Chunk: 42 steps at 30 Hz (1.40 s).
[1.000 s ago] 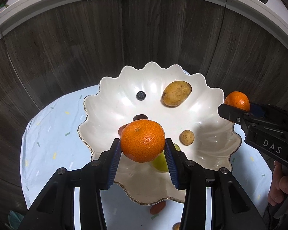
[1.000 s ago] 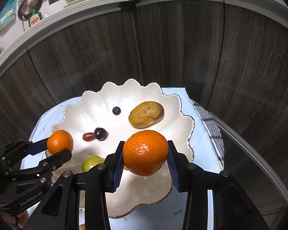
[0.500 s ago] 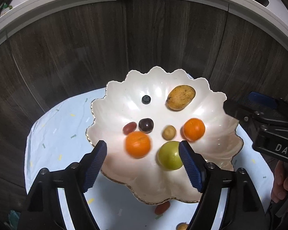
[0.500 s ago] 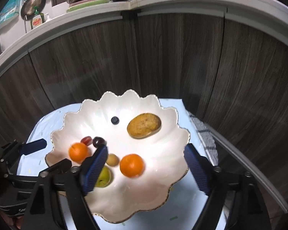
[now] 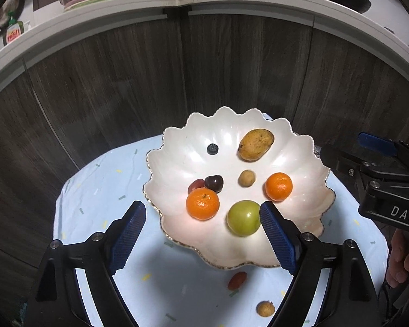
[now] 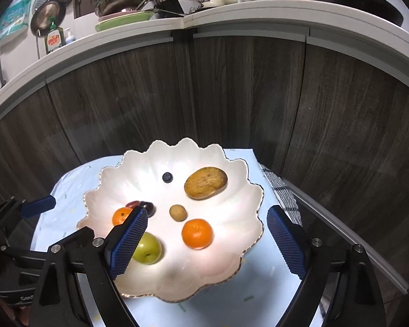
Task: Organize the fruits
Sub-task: 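Withdraw both open tools back from the white bowl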
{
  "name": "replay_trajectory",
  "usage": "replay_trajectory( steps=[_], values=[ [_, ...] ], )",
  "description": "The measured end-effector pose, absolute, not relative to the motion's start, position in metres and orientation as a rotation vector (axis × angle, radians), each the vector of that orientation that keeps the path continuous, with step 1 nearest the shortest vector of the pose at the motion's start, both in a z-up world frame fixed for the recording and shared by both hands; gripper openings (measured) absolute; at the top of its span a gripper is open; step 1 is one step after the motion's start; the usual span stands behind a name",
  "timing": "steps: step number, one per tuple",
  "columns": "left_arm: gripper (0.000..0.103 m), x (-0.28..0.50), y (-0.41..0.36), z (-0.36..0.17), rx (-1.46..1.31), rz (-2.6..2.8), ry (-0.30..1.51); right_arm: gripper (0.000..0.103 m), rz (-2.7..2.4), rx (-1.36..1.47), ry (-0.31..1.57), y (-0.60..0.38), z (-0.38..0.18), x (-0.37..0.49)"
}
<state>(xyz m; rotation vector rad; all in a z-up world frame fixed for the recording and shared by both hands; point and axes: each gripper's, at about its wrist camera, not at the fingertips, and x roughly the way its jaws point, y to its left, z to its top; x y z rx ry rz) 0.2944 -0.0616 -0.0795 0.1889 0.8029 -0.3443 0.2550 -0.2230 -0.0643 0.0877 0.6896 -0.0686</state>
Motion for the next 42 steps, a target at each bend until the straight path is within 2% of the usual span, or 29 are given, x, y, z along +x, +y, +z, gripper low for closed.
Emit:
replay_trajectory(
  steps=[18,42],
  values=[
    [0.086,0.259,-0.04,-0.068,0.265,-0.379,0.765,0.09,-0.118,0.078,0.675,-0.194,-0.06,0.208],
    [0.082,0.231,-0.022,-0.103,0.334,-0.482,0.797,0.09,-0.151,0.082,0.719,-0.16,-0.099,0.169]
  ],
)
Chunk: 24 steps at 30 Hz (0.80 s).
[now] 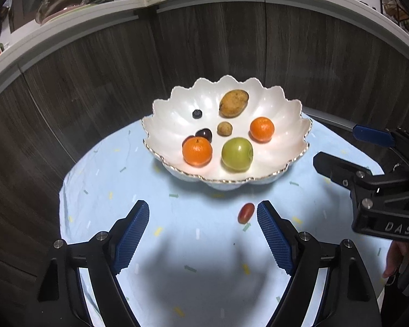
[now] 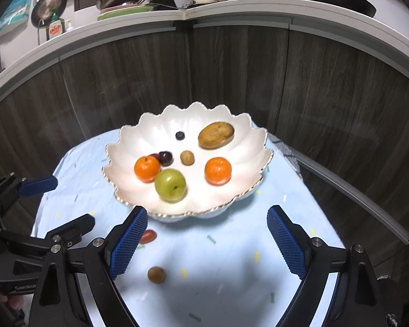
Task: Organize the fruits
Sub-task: 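Withdraw both open tools back from the white bowl, then grasp the small round tan fruit with the right tool while the left tool approaches the red oval fruit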
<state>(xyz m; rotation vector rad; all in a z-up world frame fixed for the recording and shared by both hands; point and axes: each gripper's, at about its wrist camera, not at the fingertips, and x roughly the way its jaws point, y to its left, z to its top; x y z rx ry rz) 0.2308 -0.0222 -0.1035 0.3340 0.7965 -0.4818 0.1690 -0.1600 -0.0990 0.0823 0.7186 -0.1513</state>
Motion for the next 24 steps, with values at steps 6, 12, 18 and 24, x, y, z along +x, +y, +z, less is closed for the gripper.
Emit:
replay_trajectory(
  steps=[6,12,18,24],
  values=[
    [0.082,0.223,-0.011,-0.118,0.32,-0.456,0.825,0.09,-0.103,0.061,0.751,-0.151,-0.114,0.167],
    [0.082,0.215,0.005,-0.135,0.273,-0.407,0.855,0.086,-0.047,0.012,0.787,-0.134,-0.131,0.166],
    [0.082,0.212,0.019,-0.147,0.237,-0.367,0.879,0.069,0.005,-0.037,0.826,-0.118,-0.152,0.169],
    [0.082,0.213,0.027,-0.153,0.192,-0.337,0.89,0.059,0.035,-0.039,0.861,-0.112,-0.167,0.172]
  ],
)
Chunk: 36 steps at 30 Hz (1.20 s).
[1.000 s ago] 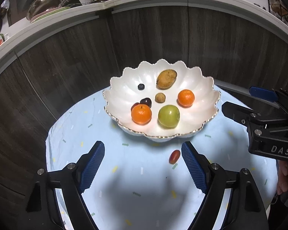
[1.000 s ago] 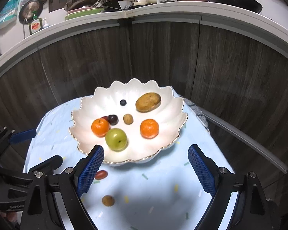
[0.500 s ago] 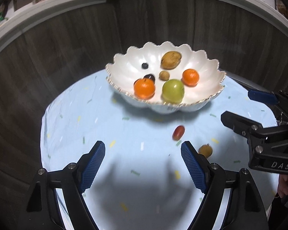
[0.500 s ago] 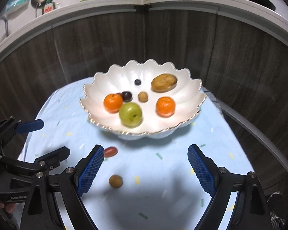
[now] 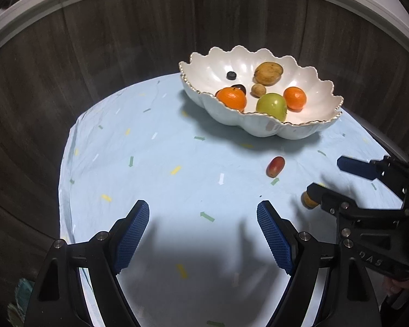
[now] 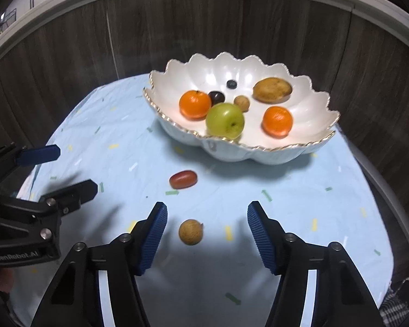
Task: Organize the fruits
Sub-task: 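Grasp the small round tan fruit with the right tool while the left tool approaches the red oval fruit, then close the left tool on the red oval fruit while the right tool lifts the tan fruit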
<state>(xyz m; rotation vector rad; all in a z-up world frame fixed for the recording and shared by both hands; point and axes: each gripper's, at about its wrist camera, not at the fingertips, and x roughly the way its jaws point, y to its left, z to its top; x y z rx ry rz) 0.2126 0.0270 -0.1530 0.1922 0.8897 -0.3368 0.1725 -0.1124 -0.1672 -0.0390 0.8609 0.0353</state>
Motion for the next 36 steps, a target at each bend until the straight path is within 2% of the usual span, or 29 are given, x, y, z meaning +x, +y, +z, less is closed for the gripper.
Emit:
replay_trajectory(
  steps=[10,12,16,17,36],
  values=[
    [0.082,0.213,0.032,-0.162,0.159,-0.334,0.906,0.046,0.065,-0.029,0.919,-0.106,-0.19,0.18],
    [0.082,0.213,0.032,-0.163,0.155,-0.336,0.91,0.038,0.078,-0.026,0.932,-0.105,-0.194,0.181],
    [0.082,0.211,0.03,-0.164,0.16,-0.34,0.91,0.031,0.096,-0.021,0.929,-0.106,-0.196,0.18],
    [0.082,0.212,0.03,-0.165,0.16,-0.341,0.911,0.024,0.098,-0.019,0.928,-0.106,-0.196,0.181],
    [0.081,0.226,-0.022,-0.162,0.177,-0.438,0.883,0.023,0.051,0.049,0.875,-0.154,-0.17,0.182]
  ],
)
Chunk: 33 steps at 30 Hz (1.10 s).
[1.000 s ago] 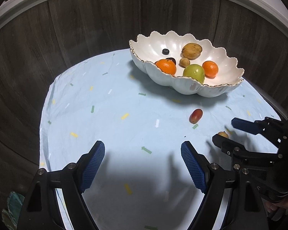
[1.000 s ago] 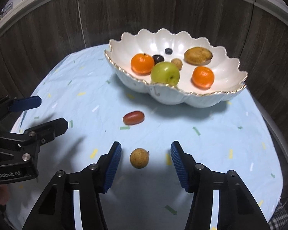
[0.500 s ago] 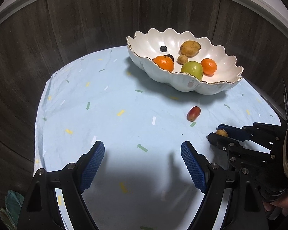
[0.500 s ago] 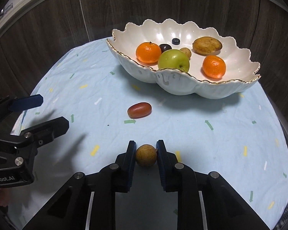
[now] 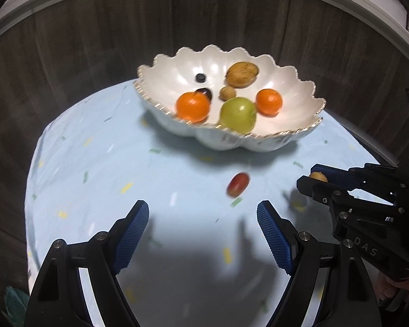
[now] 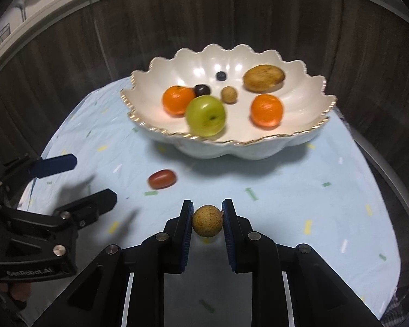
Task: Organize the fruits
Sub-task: 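Close the left tool on the red oval fruit while the right tool lifts the tan fruit, then carry the red oval fruit over the bowl while the right tool carries the tan fruit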
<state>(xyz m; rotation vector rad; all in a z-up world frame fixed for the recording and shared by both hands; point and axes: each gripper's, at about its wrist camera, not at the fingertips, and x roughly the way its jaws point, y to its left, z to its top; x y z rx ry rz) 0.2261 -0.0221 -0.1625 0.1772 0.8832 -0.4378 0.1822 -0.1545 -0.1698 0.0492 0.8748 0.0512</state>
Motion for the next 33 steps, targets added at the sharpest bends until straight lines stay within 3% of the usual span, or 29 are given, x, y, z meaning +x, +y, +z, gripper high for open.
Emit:
replay_trajectory(
  steps=[4,16,33],
  values=[
    [0.065,0.233,-0.041,-0.167,0.202,-0.472,0.883,0.023,0.025,0.068,0.864,-0.171,-0.167,0.184],
    [0.029,0.247,-0.073,-0.188,0.263,-0.539,0.931,0.023,0.003,0.149,0.868,-0.201,-0.169,0.192],
    [0.021,0.242,-0.071,-0.189,0.268,-0.528,0.913,0.023,0.006,0.184,0.866,-0.208,-0.169,0.194]
  ],
)
